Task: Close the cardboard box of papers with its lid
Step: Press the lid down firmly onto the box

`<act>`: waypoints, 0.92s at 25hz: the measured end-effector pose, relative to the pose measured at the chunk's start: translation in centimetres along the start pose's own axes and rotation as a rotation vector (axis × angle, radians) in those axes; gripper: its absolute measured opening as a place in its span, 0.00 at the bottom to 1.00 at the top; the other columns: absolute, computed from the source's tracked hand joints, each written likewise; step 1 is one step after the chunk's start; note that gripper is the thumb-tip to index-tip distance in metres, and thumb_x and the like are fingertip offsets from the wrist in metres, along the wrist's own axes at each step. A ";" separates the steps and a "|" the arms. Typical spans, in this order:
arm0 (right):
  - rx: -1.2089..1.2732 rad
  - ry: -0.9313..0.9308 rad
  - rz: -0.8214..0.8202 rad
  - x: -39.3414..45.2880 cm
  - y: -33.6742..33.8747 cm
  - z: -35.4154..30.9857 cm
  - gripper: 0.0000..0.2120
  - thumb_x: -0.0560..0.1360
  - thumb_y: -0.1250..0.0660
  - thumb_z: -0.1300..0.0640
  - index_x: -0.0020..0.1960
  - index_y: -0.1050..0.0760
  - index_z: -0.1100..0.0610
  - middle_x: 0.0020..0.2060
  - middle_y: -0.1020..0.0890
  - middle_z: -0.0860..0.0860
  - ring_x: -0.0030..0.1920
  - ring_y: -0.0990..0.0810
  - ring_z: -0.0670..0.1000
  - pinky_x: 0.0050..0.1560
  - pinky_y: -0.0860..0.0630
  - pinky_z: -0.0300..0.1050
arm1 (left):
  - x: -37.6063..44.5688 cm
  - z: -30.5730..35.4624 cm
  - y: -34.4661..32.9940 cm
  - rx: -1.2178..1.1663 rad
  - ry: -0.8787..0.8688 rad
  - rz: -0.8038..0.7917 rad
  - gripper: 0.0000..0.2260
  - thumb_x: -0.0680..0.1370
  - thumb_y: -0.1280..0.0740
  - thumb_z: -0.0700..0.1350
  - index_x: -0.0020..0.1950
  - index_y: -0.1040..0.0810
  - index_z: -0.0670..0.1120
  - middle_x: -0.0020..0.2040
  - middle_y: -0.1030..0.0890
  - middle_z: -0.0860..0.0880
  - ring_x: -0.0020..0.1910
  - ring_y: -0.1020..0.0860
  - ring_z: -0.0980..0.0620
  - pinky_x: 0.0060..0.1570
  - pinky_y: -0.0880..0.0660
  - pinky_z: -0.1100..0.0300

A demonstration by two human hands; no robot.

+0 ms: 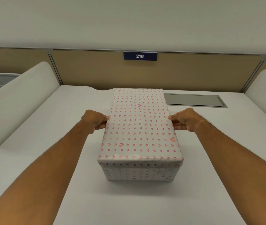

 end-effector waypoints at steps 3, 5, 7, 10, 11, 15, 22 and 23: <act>-0.016 0.044 0.019 -0.2 0.0 -0.1 0.11 0.73 0.27 0.60 0.51 0.23 0.65 0.46 0.17 0.59 0.43 0.15 0.57 0.49 0.18 0.54 | -0.4 -0.1 0.2 -0.007 -0.040 0.004 0.07 0.73 0.26 0.42 0.46 0.21 0.41 0.45 0.16 0.44 0.40 0.15 0.46 0.42 0.17 0.54; -0.033 0.061 0.025 -0.4 0.1 -0.3 0.11 0.73 0.27 0.59 0.51 0.23 0.65 0.47 0.17 0.59 0.45 0.15 0.58 0.50 0.17 0.55 | -0.9 0.0 0.1 -0.006 -0.045 -0.028 0.07 0.73 0.26 0.41 0.46 0.21 0.41 0.45 0.17 0.44 0.40 0.16 0.46 0.37 0.18 0.55; -0.046 0.047 0.007 -0.6 0.0 -0.2 0.11 0.73 0.27 0.59 0.50 0.24 0.63 0.45 0.16 0.59 0.42 0.15 0.58 0.42 0.17 0.54 | -1.4 0.0 0.0 0.003 -0.045 -0.053 0.06 0.74 0.27 0.41 0.46 0.22 0.41 0.44 0.17 0.45 0.38 0.16 0.46 0.30 0.19 0.55; -0.015 0.018 -0.024 -0.7 -0.2 0.6 0.09 0.74 0.28 0.58 0.47 0.25 0.61 0.42 0.16 0.59 0.39 0.15 0.58 0.37 0.19 0.54 | -1.9 -0.1 -0.3 0.015 -0.044 -0.059 0.06 0.75 0.28 0.41 0.46 0.23 0.42 0.44 0.16 0.45 0.38 0.15 0.45 0.30 0.20 0.54; 0.010 0.011 -0.030 -0.6 -0.3 0.9 0.08 0.74 0.28 0.58 0.46 0.25 0.61 0.42 0.16 0.59 0.39 0.15 0.58 0.39 0.19 0.56 | -1.9 -0.2 -0.3 0.012 -0.040 -0.056 0.05 0.75 0.28 0.42 0.46 0.23 0.42 0.44 0.16 0.45 0.38 0.16 0.45 0.30 0.20 0.53; 0.065 0.006 -0.052 -0.1 -0.3 1.4 0.08 0.74 0.28 0.57 0.46 0.25 0.60 0.43 0.15 0.59 0.39 0.14 0.58 0.37 0.18 0.54 | -1.6 -0.4 -0.4 -0.014 -0.009 -0.053 0.05 0.76 0.28 0.41 0.46 0.23 0.41 0.44 0.16 0.44 0.37 0.16 0.45 0.27 0.20 0.53; 0.043 -0.011 -0.109 0.6 -0.7 0.8 0.10 0.72 0.25 0.58 0.47 0.23 0.62 0.41 0.15 0.58 0.38 0.14 0.56 0.32 0.18 0.51 | -1.5 -0.4 0.1 -0.060 0.003 -0.011 0.04 0.76 0.29 0.38 0.45 0.23 0.40 0.45 0.17 0.44 0.39 0.17 0.45 0.29 0.21 0.54; 0.042 -0.009 -0.118 0.8 -0.9 0.5 0.10 0.72 0.25 0.58 0.47 0.23 0.63 0.41 0.14 0.58 0.37 0.14 0.56 0.32 0.17 0.51 | -1.6 -0.3 0.4 -0.064 0.005 -0.004 0.04 0.76 0.29 0.38 0.45 0.23 0.40 0.44 0.18 0.44 0.39 0.17 0.45 0.29 0.21 0.54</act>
Point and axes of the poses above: each hand's wrist, its own x-axis towards the middle knuckle, its own y-axis out of the back of the hand, z = x × y, the point moved 7 cm from there along x, towards the middle knuckle
